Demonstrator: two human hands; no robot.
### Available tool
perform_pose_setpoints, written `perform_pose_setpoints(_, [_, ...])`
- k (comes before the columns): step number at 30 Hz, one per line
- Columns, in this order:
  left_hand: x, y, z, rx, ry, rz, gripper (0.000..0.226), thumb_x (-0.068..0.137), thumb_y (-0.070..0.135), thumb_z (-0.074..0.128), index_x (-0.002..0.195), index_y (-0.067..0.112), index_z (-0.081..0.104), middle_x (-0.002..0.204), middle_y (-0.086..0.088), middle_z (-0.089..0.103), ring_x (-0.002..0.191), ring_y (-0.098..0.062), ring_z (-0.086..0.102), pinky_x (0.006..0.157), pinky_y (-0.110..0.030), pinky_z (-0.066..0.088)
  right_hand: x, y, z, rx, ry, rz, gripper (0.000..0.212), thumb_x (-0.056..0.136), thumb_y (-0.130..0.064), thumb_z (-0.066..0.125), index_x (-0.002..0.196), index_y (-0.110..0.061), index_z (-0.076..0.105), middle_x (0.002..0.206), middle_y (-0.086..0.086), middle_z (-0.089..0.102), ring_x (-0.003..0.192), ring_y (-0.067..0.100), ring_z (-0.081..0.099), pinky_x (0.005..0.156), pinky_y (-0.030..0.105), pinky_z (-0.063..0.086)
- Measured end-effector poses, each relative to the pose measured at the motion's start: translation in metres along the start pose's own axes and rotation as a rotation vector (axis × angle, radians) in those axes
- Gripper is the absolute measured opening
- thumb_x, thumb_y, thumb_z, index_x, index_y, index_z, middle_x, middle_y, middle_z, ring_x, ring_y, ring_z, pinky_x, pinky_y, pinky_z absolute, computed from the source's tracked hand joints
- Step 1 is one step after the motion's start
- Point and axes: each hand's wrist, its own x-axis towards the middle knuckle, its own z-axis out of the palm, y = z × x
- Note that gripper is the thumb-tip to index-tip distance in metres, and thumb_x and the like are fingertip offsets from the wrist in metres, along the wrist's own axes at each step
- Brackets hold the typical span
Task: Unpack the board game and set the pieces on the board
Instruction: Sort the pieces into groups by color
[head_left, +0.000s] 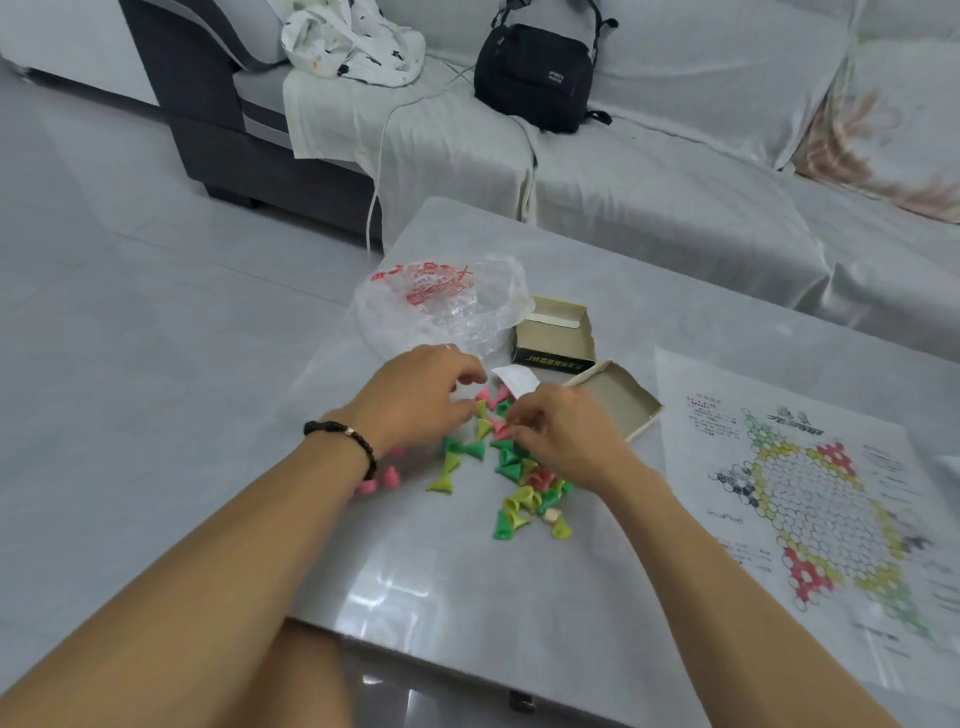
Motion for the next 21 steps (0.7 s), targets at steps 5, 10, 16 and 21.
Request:
perform_pose_setpoints(5, [0.036, 0.011, 0.022, 0.093, -0.107, 0.013, 0.031, 0.089, 0.015, 0.054, 0.116, 0.027, 0.063, 0.107, 0.002, 0.056, 0.089, -0.017, 0.053, 0.074, -0.031, 0.045, 0.006, 0.006, 0.001, -0.047, -0.029, -0.04, 0.022, 0.088, -0.029, 0.06, 0.105, -0.027, 0.074, 0.095, 0.003, 0.067, 0.088, 0.023, 0.059, 0.076, 0.037, 0.049])
perform_pose_setpoints(10, [0.045, 0.006, 0.02, 0.135, -0.107, 0.029, 0.021, 0.088, 0.011, 0.059, 0.098, 0.024, 0.071, 0.085, 0.011, 0.052, 0.078, -0.012, 0.051, 0.069, -0.025, 0.039, 0.013, 0.001, 0.01, -0.018, 0.032, -0.044, 0.021, 0.088, -0.033, 0.055, 0.1, -0.024, 0.069, 0.091, 0.004, 0.067, 0.086, 0.023, 0.061, 0.074, 0.039, 0.051])
perform_pose_setpoints(16, [0.047, 0.007, 0.019, 0.147, -0.153, 0.014, 0.012, 0.077, 0.011, 0.065, 0.075, 0.022, 0.066, 0.076, 0.004, 0.063, 0.075, -0.018, 0.058, 0.061, -0.027, 0.046, 0.021, -0.002, 0.012, -0.118, 0.005, -0.072, 0.022, 0.088, -0.029, 0.059, 0.109, -0.028, 0.064, 0.103, 0.003, 0.062, 0.097, 0.025, 0.059, 0.073, 0.035, 0.045])
perform_pose_setpoints(21, [0.049, 0.009, 0.019, 0.086, -0.107, -0.036, 0.006, 0.074, 0.011, 0.069, 0.077, 0.017, 0.069, 0.076, 0.0, 0.065, 0.074, -0.017, 0.059, 0.063, -0.031, 0.051, 0.023, -0.001, 0.009, -0.145, -0.029, -0.121, 0.02, 0.088, -0.024, 0.058, 0.108, -0.029, 0.061, 0.1, 0.002, 0.057, 0.095, 0.026, 0.057, 0.067, 0.033, 0.039])
